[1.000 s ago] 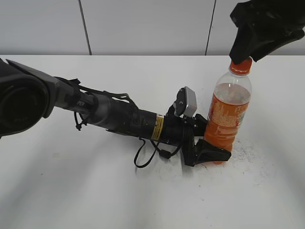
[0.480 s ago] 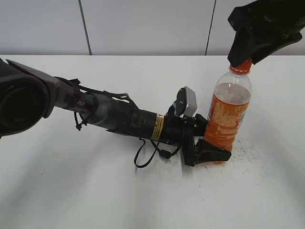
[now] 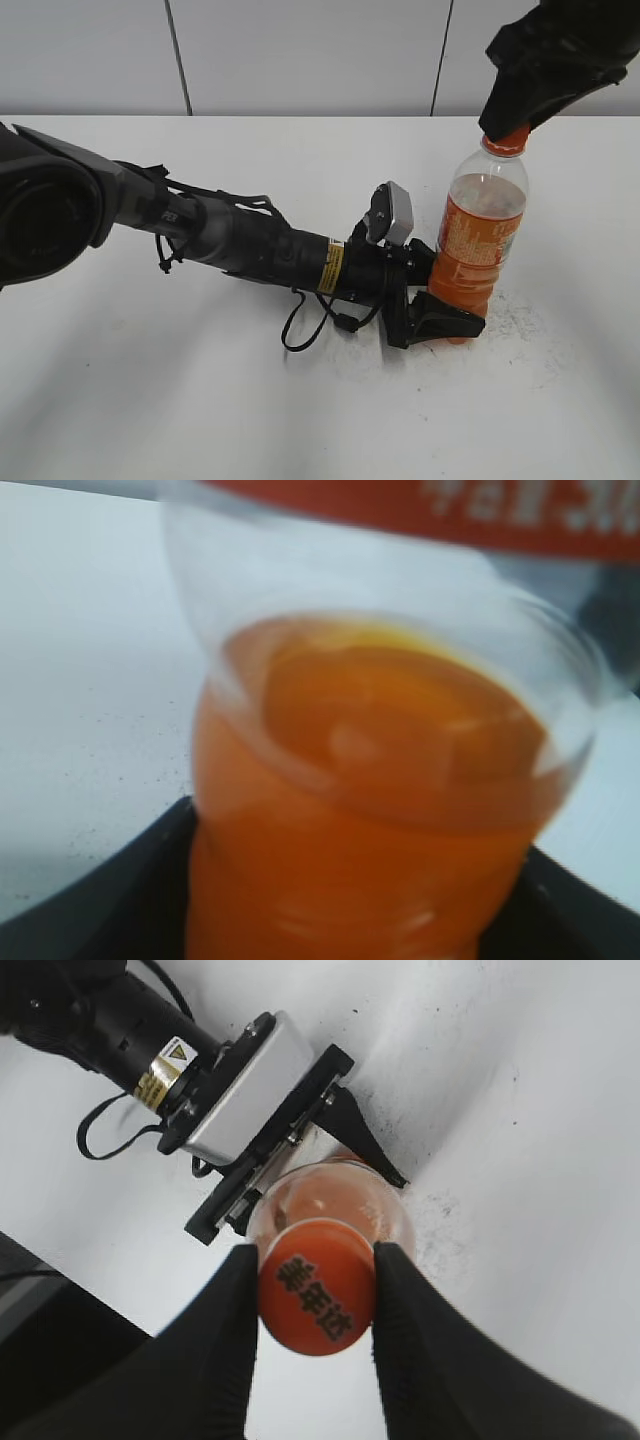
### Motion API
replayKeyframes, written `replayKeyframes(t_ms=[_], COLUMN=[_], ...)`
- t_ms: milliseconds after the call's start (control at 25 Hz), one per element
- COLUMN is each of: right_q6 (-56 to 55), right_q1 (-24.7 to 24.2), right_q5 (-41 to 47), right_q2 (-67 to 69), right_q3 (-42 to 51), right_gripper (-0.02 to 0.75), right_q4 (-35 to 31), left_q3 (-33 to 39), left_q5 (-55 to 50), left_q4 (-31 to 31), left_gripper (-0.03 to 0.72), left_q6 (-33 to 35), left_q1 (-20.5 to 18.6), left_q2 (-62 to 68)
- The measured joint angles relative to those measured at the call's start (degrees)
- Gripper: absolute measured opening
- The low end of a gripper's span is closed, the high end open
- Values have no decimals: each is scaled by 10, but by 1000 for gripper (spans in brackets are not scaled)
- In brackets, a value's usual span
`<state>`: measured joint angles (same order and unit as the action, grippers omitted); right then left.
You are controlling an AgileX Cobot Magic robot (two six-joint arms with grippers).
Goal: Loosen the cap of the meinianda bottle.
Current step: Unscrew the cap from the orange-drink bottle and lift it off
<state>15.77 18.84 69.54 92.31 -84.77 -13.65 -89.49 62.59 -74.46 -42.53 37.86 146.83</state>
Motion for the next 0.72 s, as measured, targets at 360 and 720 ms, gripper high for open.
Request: replayKeyframes(t_ms=[360,720], right_q6=[262,191], right_q1=[0,0], right_q5=[1,2], right_q2=[0,0], right_q3=[-1,0], right_gripper=[255,423], right_q4=[1,9], left_q3=[0,-1], left_q5=[-1,-1], left_q4=[-3,-6], left_gripper=[554,554], left_q6=[0,-2], left_q1=[0,0], left_q2=[0,0])
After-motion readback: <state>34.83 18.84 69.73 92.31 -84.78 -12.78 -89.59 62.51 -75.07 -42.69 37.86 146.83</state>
